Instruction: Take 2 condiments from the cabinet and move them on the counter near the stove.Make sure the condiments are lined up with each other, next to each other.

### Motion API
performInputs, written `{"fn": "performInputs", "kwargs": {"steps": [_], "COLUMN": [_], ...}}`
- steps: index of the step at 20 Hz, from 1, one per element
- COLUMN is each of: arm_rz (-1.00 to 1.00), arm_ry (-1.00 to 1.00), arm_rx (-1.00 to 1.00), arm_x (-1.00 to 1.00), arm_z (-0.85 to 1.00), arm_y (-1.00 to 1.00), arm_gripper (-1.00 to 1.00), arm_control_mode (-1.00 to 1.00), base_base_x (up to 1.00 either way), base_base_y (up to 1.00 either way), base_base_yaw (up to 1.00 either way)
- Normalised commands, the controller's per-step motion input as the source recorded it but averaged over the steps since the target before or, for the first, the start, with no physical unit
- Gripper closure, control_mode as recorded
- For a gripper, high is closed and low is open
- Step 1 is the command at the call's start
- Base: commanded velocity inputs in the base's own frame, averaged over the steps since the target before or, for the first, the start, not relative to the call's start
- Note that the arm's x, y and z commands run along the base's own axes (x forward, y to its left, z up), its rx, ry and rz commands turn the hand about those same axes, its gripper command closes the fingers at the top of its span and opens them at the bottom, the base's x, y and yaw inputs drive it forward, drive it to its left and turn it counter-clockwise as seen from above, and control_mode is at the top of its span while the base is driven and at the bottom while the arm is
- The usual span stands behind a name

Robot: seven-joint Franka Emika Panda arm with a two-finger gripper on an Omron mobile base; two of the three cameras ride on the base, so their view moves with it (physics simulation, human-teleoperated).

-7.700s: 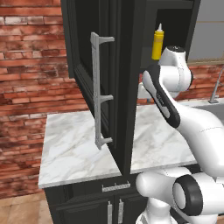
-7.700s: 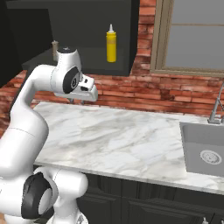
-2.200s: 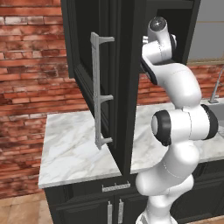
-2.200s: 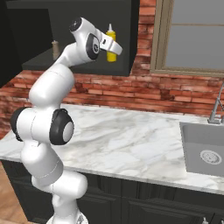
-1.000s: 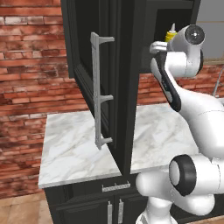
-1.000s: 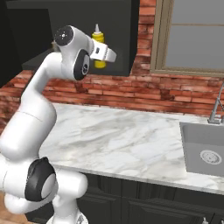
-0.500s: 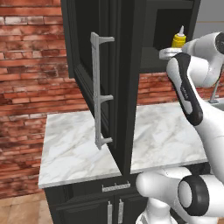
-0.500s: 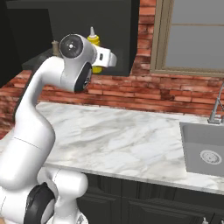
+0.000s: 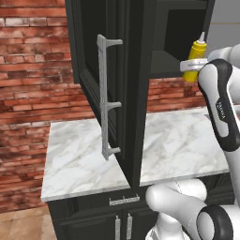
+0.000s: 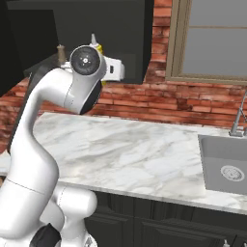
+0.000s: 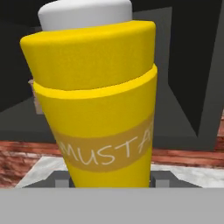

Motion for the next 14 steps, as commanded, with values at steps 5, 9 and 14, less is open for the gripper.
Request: {"fn": "performInputs", "kwargs": {"steps": [5, 9, 14], "arm_rz": [0.1, 0.05, 0.0], "arm_ry": [0.0, 0.0, 0.0], "arm_rx": [-0.02, -0.04, 0.0], "arm_x": [-0.44, -0.38, -0.36], "arm_z": [0.0, 0.0, 0.0], "arm_y": [0.33, 0.39, 0.13], "arm_gripper": [1.0, 1.0, 1.0], "arm_control_mode": [-1.0, -1.0, -1.0], "base_base_x": [0.0, 0.0, 0.0], "base_base_y": [0.0, 0.0, 0.0], "base_base_yaw": [0.0, 0.0, 0.0]}}
